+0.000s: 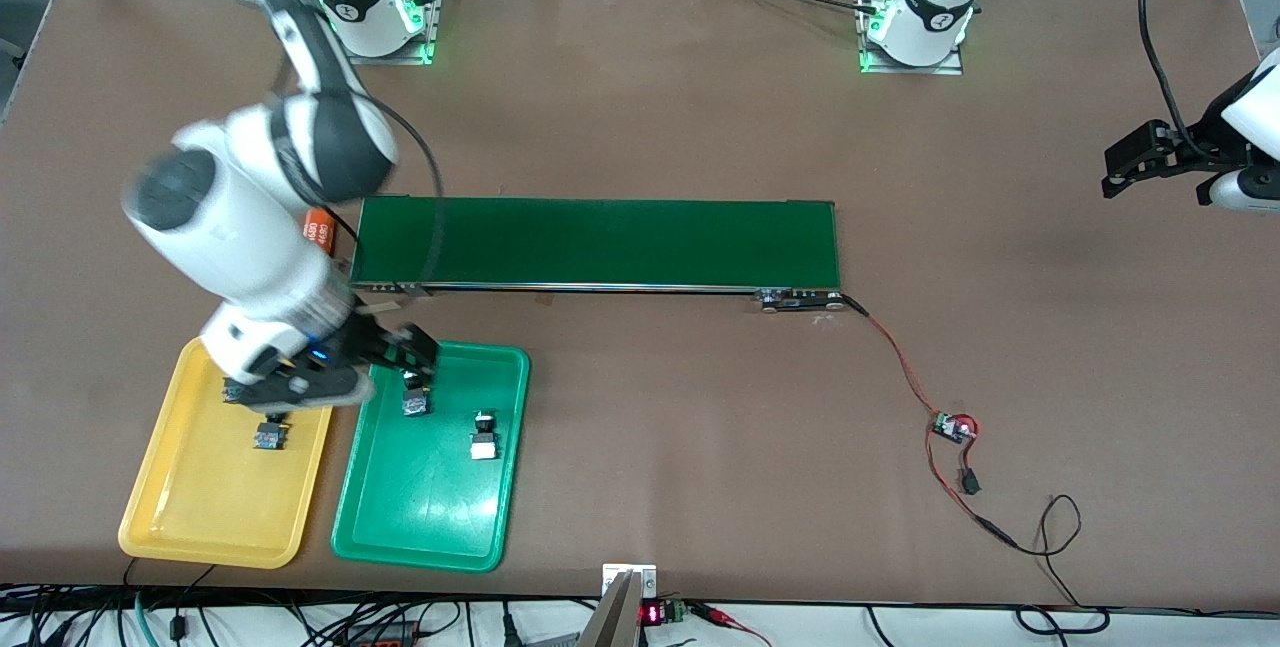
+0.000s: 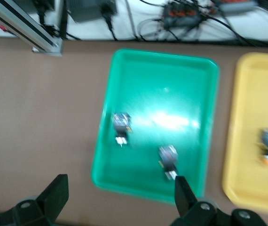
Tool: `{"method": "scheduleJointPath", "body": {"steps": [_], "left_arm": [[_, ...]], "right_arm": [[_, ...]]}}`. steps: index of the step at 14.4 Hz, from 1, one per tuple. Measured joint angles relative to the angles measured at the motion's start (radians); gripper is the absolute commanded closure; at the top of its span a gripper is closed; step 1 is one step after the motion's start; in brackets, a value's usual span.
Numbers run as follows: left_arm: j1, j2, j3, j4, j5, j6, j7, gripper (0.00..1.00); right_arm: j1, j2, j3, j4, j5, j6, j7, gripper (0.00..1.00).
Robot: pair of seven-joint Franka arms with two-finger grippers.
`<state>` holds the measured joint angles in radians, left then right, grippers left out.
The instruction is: Sort buttons by color to trays
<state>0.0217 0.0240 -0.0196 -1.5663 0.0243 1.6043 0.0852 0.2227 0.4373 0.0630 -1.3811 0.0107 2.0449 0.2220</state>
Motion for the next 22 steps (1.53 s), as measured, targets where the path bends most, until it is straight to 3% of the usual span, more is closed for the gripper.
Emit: {"method": "scheduleJointPath", "body": {"steps": [4,8,12,15,22], "left_arm": [[0.0,0.0,0.0,0.0,0.0,0.0,0.0,0.0],[0.0,0.0,0.0,0.0,0.0,0.0,0.0,0.0],[0.0,0.0,0.001,0.0,0.0,0.0,0.0,0.0],[0.0,0.0,0.001,0.0,0.0,0.0,0.0,0.0],[0.0,0.0,0.001,0.0,0.0,-0.001,0.0,0.0]], "right_arm": [[-0.113,-0.177,-0.003,-0.023,-0.004,-0.271,-0.085,0.0],[-0.188,-0.322,-0.004,-0.099,-0.068,-0.369,-0.119,0.0],[-0.253,-0.426,-0.004,-0.198,-0.073,-0.411,-0.17,0.0],[-0.262,-0.455,-0.004,-0.251,-0.073,-0.42,-0.17,0.0],[-0.265,-0.455,-0.004,-0.256,-0.074,-0.446,-0.17,0.0]]}}
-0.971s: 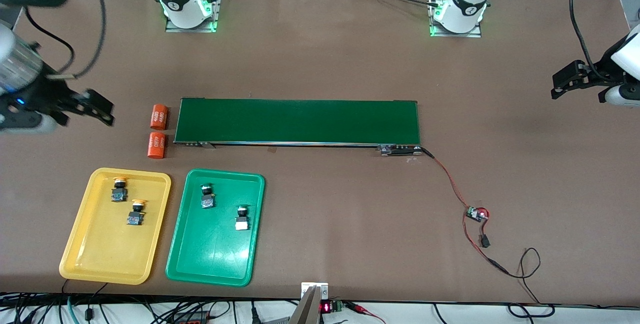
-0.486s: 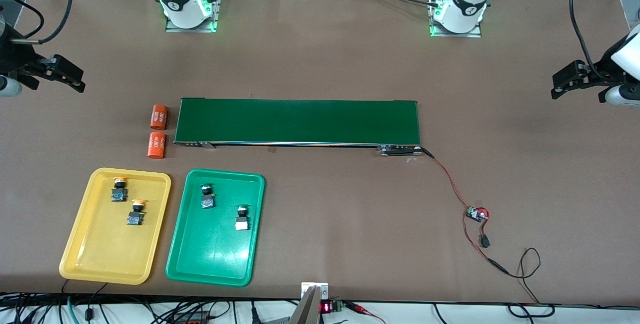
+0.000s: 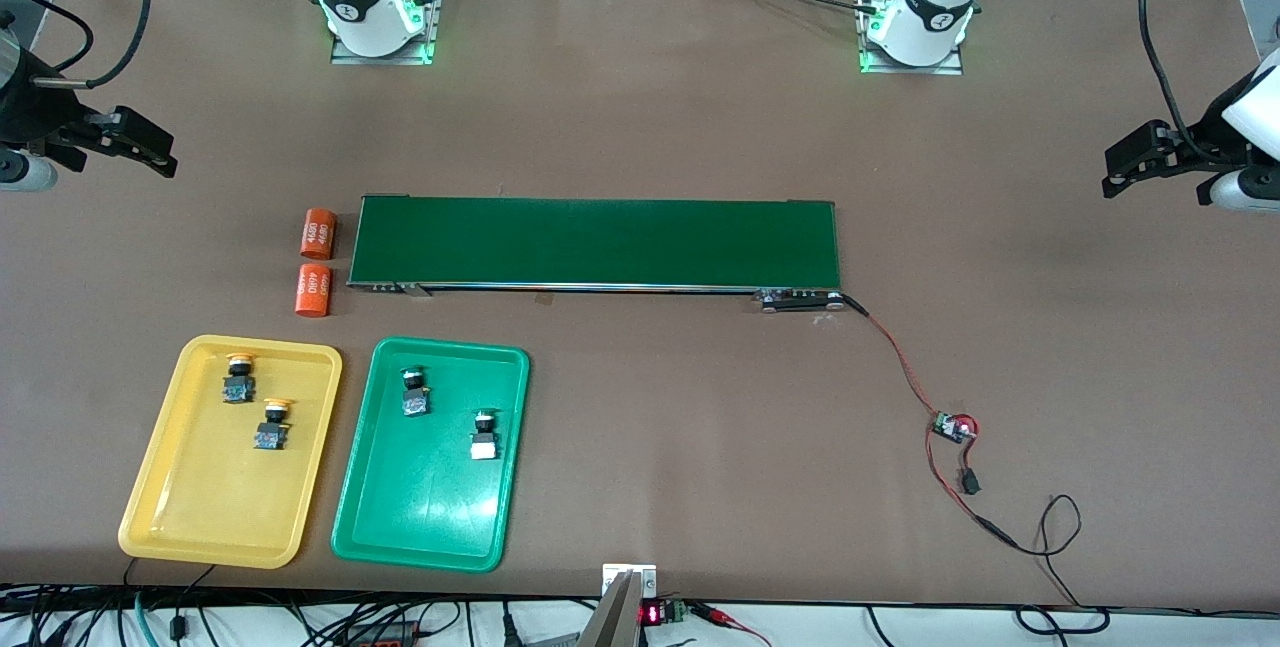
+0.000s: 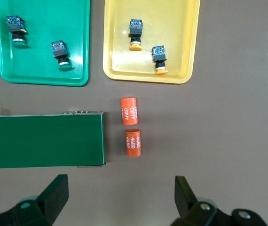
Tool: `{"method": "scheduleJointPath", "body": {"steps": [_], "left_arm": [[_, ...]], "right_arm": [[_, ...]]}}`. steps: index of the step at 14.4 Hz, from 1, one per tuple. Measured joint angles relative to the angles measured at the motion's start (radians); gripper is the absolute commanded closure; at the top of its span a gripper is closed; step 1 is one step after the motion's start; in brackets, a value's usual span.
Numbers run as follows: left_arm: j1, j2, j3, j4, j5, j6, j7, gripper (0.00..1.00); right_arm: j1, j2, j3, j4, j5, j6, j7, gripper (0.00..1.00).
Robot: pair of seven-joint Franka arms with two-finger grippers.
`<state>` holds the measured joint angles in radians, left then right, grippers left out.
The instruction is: Sort buttons by color to trays
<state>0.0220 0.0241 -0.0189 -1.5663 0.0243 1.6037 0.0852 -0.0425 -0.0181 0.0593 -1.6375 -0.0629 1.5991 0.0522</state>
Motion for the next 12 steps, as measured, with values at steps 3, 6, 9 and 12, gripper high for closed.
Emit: {"method": "scheduleJointPath", "body": {"steps": [3,6,9,12], "left_arm": [[0.001,0.0,0.001,0.0,0.0,0.0,0.0,0.0],[0.002,0.0,0.002,0.0,0.0,0.0,0.0,0.0],[0.002,0.0,0.002,0.0,0.0,0.0,0.0,0.0],[0.002,0.0,0.002,0.0,0.0,0.0,0.0,0.0]], "right_arm": [[-0.009,0.011,-0.003,0.007,0.0,0.001,0.0,0.0],[-0.047,0.021,-0.015,0.012,0.0,0.001,-0.007,0.0],[-0.059,0.023,-0.019,0.014,0.0,0.001,-0.021,0.0],[-0.054,0.023,-0.007,0.014,0.0,0.001,-0.022,0.0]]}}
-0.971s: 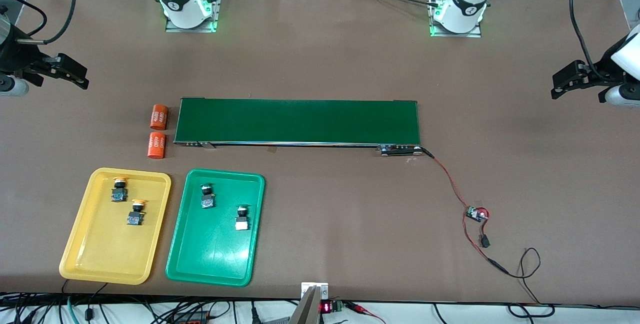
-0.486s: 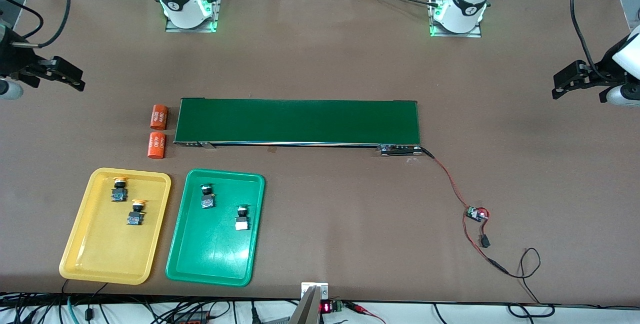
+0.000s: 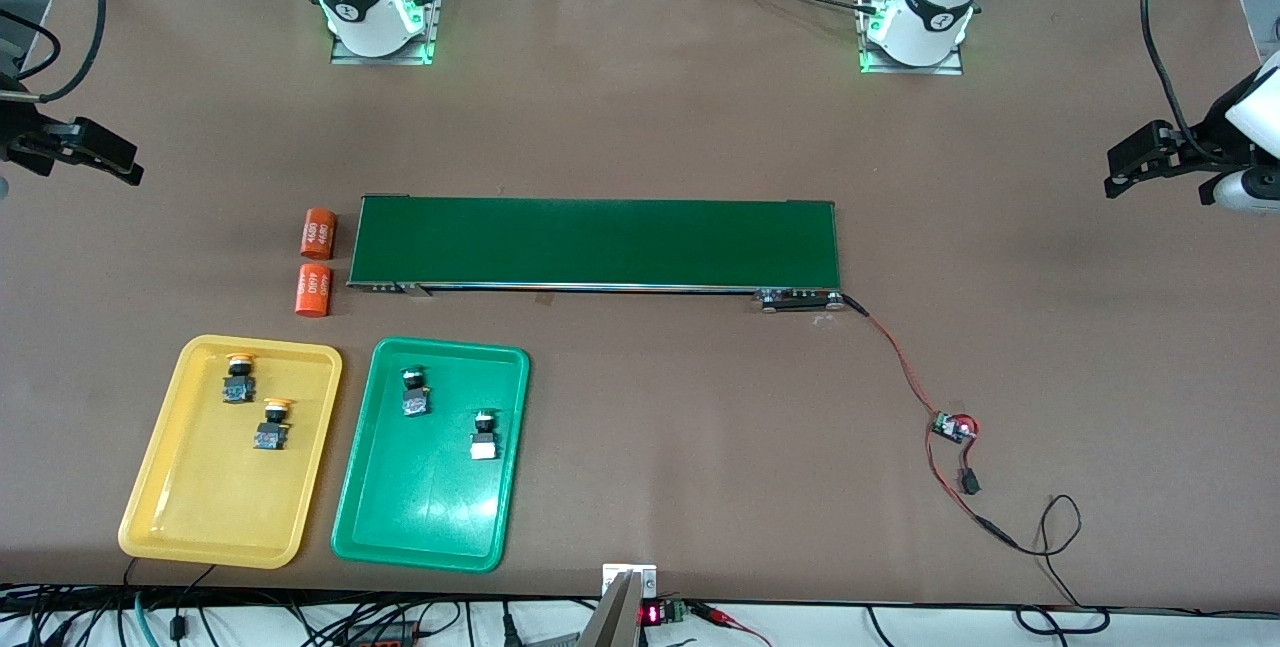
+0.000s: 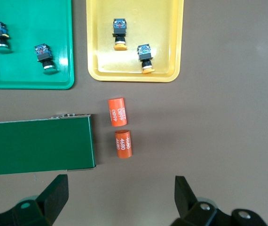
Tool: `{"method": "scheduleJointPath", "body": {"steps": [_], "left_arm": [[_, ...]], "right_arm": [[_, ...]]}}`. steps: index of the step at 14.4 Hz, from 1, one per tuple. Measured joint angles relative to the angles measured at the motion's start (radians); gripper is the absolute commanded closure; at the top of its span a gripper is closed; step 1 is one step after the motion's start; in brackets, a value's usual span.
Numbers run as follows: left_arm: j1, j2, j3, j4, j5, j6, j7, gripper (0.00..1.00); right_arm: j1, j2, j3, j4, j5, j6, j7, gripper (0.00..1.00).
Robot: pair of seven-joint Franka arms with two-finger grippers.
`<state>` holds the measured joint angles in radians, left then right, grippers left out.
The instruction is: Sort buttons by color to trays
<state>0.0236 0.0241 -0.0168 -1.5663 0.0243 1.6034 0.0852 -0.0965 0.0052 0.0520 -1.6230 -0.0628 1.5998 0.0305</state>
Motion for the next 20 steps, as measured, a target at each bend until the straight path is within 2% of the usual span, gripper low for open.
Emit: {"method": "scheduleJointPath", "body": {"steps": [20], "left_arm": [[0.0,0.0,0.0,0.0,0.0,0.0,0.0,0.0]], "right_arm": [[0.085,0.017,0.008,0.011,0.001,0.007,0.003,0.0]]}}
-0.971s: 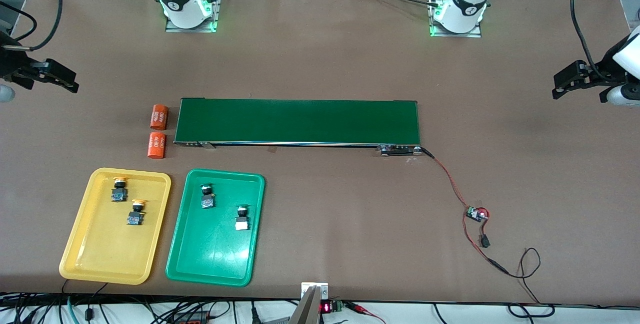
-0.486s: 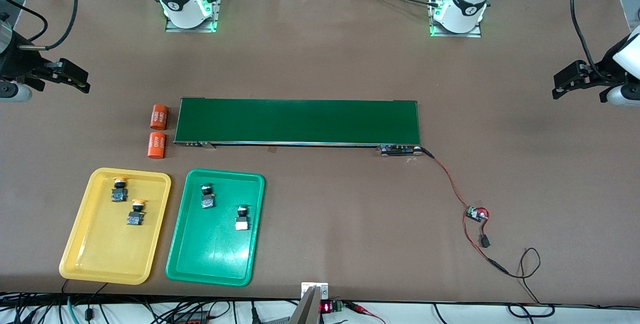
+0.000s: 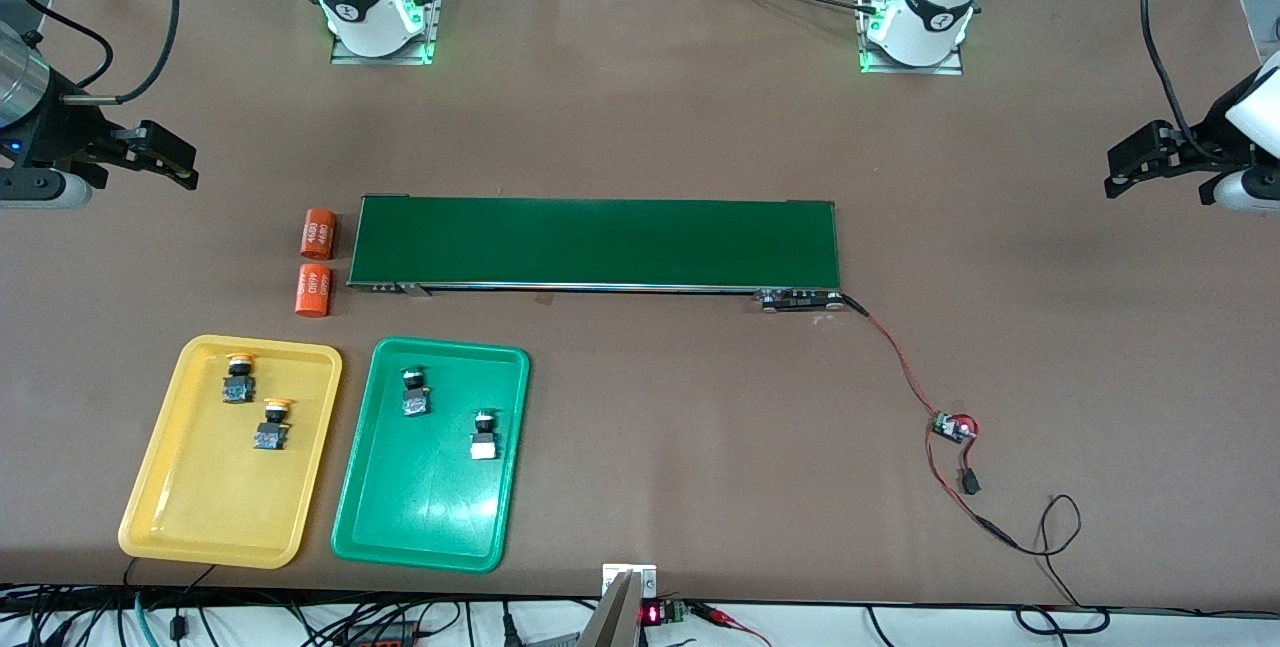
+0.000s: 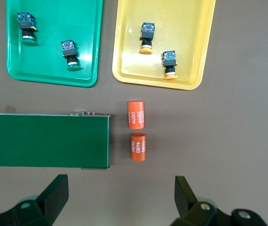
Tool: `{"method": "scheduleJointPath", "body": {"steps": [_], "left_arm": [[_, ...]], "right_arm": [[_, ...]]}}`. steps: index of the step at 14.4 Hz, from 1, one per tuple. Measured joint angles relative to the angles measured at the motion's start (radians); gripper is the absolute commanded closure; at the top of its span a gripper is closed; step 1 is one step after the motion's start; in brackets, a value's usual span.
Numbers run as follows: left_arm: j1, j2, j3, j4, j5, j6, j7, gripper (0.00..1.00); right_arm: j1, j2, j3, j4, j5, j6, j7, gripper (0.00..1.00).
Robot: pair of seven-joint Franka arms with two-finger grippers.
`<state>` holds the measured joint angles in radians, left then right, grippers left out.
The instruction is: Sort buttons by color to trays
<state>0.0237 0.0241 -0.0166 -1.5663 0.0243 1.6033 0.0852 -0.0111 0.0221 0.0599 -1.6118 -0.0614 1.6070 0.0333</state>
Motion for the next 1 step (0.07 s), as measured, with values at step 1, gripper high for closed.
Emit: {"method": "scheduleJointPath", "body": {"steps": [1], "left_arm": [[0.0,0.0,0.0,0.0,0.0,0.0,0.0,0.0]], "right_arm": [[-0.001,0.0,-0.001,0.0,0.0,0.0,0.0,0.0]]}}
